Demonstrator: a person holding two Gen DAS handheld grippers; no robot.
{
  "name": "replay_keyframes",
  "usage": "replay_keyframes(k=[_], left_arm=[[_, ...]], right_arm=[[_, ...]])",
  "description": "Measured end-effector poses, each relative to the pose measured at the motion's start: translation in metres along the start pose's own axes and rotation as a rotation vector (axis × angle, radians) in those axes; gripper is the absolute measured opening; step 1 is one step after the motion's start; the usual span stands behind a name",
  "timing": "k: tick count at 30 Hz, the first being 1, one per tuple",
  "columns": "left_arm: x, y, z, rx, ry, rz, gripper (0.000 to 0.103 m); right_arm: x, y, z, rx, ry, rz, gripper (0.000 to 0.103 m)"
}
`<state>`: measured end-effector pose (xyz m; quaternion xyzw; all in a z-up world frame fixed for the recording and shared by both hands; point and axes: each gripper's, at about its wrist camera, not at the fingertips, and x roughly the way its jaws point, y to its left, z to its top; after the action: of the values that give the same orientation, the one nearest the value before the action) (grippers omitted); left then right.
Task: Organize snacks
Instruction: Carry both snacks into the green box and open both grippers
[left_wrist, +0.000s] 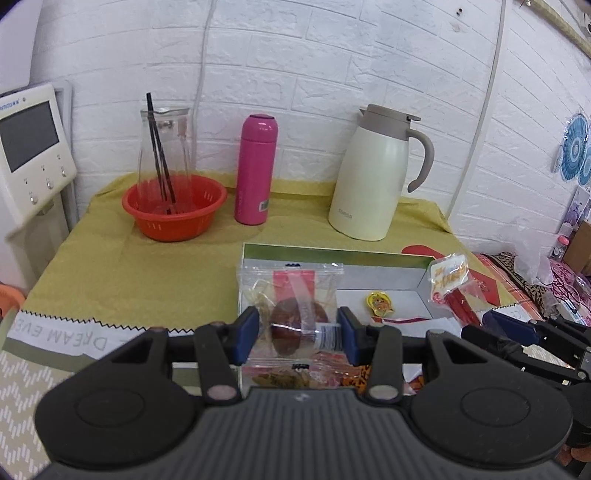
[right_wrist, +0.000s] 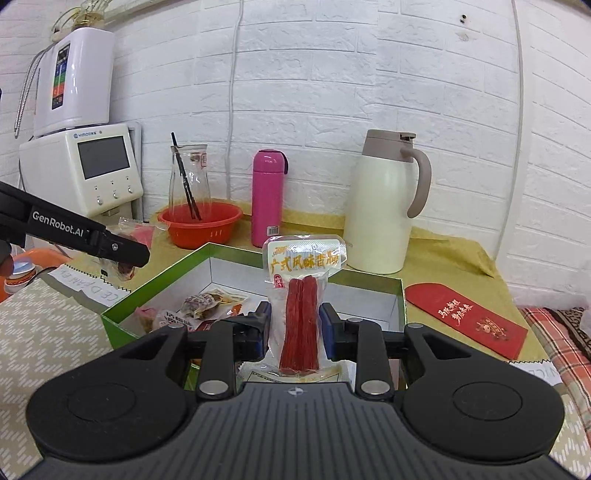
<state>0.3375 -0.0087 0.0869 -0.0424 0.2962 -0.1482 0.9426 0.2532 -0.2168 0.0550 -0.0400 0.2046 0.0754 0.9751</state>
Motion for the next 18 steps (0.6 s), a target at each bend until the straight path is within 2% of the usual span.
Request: replay_keyframes(k=[6, 8, 9, 10, 11, 12, 13, 15, 18], left_arm=[[0.029, 0.000, 0.005, -0.009, 0.022, -0.012, 0.045], [0.036, 0.000, 0.004, -0.018, 0.030, -0.031, 0.047], [0.038, 0.001, 0.002, -0.025, 0.021, -0.037, 0.065], [0.038, 0.001, 0.000, -0.033, 0.000, -0.038, 0.070], [0.037, 0.001, -0.002, -0.043, -0.026, -0.043, 0.071], [0.037, 0.002, -0.004, -0.050, -0.042, -0.046, 0.076], [0.036, 0.002, -0.005, -0.056, -0.048, -0.044, 0.079], [0.035, 0.002, -0.007, -0.071, -0.068, -0.001, 0.095], [0.031, 0.001, -0.009, -0.052, -0.088, 0.066, 0.095]], right_arm=[[0.021, -0.002, -0.003, -0.009, 0.008, -0.012, 0.053], [0.027, -0.002, -0.007, -0.018, 0.014, -0.024, 0.059], [0.029, -0.002, -0.009, -0.029, 0.017, -0.032, 0.062], [0.032, -0.001, -0.011, -0.043, 0.019, -0.041, 0.073], [0.032, 0.000, -0.013, -0.058, 0.017, -0.044, 0.096], [0.033, 0.000, -0.016, -0.077, 0.008, -0.044, 0.103], [0.031, 0.001, -0.018, -0.096, -0.011, -0.050, 0.103], [0.026, 0.005, -0.021, -0.131, -0.045, -0.067, 0.103], [0.023, 0.006, -0.022, -0.155, -0.047, -0.076, 0.103]])
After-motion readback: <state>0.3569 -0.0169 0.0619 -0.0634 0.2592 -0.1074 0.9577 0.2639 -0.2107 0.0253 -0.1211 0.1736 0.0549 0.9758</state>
